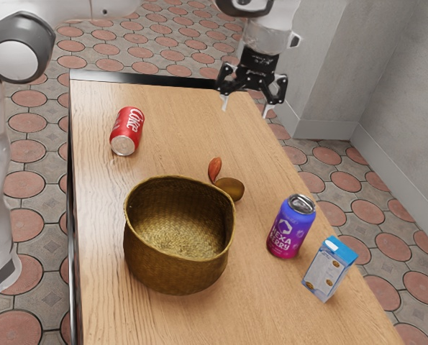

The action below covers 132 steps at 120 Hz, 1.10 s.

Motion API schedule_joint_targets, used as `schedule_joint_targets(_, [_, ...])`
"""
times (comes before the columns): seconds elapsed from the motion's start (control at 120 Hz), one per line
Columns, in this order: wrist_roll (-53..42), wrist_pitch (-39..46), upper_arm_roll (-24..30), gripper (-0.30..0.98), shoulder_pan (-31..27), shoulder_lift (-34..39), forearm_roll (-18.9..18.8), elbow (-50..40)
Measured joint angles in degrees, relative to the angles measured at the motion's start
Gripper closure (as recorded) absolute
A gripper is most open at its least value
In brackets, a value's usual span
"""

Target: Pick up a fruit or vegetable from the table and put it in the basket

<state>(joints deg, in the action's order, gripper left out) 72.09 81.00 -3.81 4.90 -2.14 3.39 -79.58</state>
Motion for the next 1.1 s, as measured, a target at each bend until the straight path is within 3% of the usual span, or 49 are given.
schedule_joint_targets(0.342, [27.79, -0.51, -1.74, 0.00, 0.90, -0.23, 0.58, 0.03])
schedule_joint_targets(0.442, [31.84, -0.42, -1.98, 0.00, -3.30, -2.84, 0.79, 0.86])
schedule_joint_targets(0.55, [28.12, 1.58, -1.57, 0.00, -17.91, -6.92, 1.90, 2.15])
schedule_joint_targets(0.65, [22.61, 3.68, 2.55, 0.00, -23.66, -9.45, 2.21, 2.98])
schedule_joint_targets(0.742, [17.97, 5.75, 4.95, 0.00, -23.22, -10.78, 2.21, 3.22])
schedule_joint_targets(1.1, [4.39, 9.42, 4.38, 0.00, -20.75, -13.38, 2.69, 3.27])
